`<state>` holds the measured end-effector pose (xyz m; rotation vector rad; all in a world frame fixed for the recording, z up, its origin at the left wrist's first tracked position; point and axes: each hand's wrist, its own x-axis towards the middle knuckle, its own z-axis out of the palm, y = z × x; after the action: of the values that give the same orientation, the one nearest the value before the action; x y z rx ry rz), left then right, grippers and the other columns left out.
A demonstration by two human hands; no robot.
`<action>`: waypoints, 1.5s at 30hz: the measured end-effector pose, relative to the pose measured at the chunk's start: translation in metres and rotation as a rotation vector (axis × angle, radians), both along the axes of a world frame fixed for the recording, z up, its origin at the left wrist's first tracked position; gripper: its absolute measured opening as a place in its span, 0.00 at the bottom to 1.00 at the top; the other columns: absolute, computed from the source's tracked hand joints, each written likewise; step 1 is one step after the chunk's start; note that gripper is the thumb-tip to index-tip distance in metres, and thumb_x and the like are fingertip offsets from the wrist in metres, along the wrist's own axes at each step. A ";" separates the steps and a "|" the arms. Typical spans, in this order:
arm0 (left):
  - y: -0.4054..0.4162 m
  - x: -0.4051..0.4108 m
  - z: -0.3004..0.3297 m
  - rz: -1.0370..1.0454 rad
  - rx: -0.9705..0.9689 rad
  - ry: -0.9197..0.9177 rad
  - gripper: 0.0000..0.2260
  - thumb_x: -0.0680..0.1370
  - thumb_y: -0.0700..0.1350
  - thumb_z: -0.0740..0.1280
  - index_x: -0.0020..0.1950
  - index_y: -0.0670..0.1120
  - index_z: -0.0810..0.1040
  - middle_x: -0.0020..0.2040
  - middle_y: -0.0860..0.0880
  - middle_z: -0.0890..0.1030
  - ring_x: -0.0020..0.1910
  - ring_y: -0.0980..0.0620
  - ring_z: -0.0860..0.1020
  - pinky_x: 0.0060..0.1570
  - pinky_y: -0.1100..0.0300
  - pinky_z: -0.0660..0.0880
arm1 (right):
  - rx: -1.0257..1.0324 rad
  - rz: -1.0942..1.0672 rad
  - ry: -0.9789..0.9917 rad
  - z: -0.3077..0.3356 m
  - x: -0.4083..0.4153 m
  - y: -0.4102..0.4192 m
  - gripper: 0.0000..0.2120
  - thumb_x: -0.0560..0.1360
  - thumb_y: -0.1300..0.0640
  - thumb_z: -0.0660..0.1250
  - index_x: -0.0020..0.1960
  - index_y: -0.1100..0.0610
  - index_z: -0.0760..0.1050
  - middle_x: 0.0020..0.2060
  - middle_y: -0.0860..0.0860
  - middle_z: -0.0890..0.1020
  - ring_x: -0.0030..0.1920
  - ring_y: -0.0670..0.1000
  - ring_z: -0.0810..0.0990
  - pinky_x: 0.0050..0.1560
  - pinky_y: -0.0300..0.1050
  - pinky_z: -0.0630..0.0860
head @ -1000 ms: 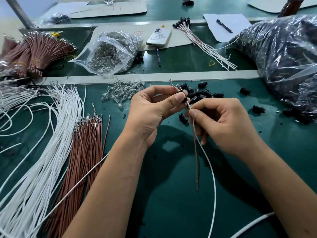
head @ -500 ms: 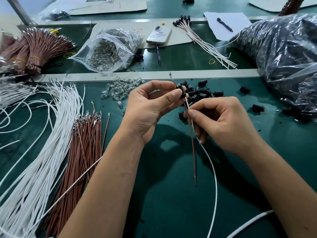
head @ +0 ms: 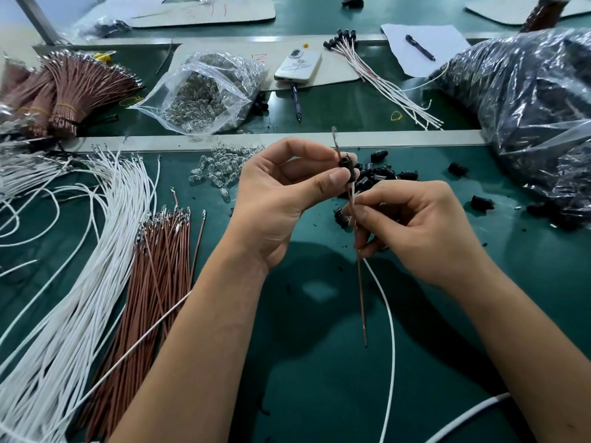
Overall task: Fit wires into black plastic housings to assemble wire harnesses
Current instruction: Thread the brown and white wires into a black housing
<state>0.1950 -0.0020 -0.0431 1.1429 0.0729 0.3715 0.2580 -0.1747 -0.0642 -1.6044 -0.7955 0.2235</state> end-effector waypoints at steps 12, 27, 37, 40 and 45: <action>-0.001 0.000 0.000 -0.019 0.033 -0.068 0.11 0.67 0.30 0.73 0.45 0.40 0.78 0.46 0.40 0.86 0.44 0.42 0.85 0.52 0.51 0.81 | 0.003 0.010 -0.001 0.001 0.002 -0.002 0.03 0.77 0.66 0.72 0.48 0.64 0.85 0.37 0.59 0.83 0.34 0.58 0.85 0.35 0.47 0.84; -0.003 -0.001 -0.003 -0.095 0.117 -0.177 0.12 0.68 0.26 0.72 0.45 0.40 0.78 0.46 0.40 0.85 0.47 0.43 0.84 0.53 0.51 0.80 | 0.028 -0.083 -0.211 0.005 0.002 -0.003 0.04 0.77 0.64 0.75 0.49 0.57 0.85 0.41 0.54 0.81 0.32 0.55 0.84 0.23 0.44 0.78; -0.001 0.001 -0.003 -0.103 0.158 -0.098 0.19 0.68 0.32 0.78 0.56 0.42 0.81 0.51 0.41 0.85 0.48 0.46 0.82 0.53 0.56 0.78 | 0.066 -0.086 -0.300 0.006 0.003 -0.004 0.02 0.78 0.65 0.74 0.50 0.61 0.85 0.42 0.57 0.82 0.34 0.55 0.83 0.27 0.43 0.80; 0.000 0.002 -0.004 -0.092 0.184 -0.086 0.16 0.67 0.35 0.78 0.54 0.42 0.84 0.50 0.40 0.84 0.47 0.47 0.81 0.54 0.56 0.78 | 0.066 -0.083 -0.300 0.006 0.002 -0.004 0.03 0.78 0.66 0.73 0.50 0.63 0.85 0.41 0.58 0.82 0.34 0.55 0.83 0.28 0.42 0.80; -0.003 0.001 -0.004 -0.096 0.229 -0.116 0.12 0.68 0.31 0.76 0.45 0.46 0.86 0.45 0.46 0.86 0.45 0.48 0.82 0.50 0.55 0.79 | 0.057 -0.074 -0.301 0.005 0.003 -0.004 0.04 0.78 0.68 0.72 0.51 0.63 0.85 0.42 0.58 0.82 0.35 0.56 0.83 0.28 0.44 0.81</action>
<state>0.1961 -0.0050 -0.0469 1.3427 -0.1290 0.3663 0.2613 -0.1788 -0.0594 -1.6305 -0.9605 -0.0966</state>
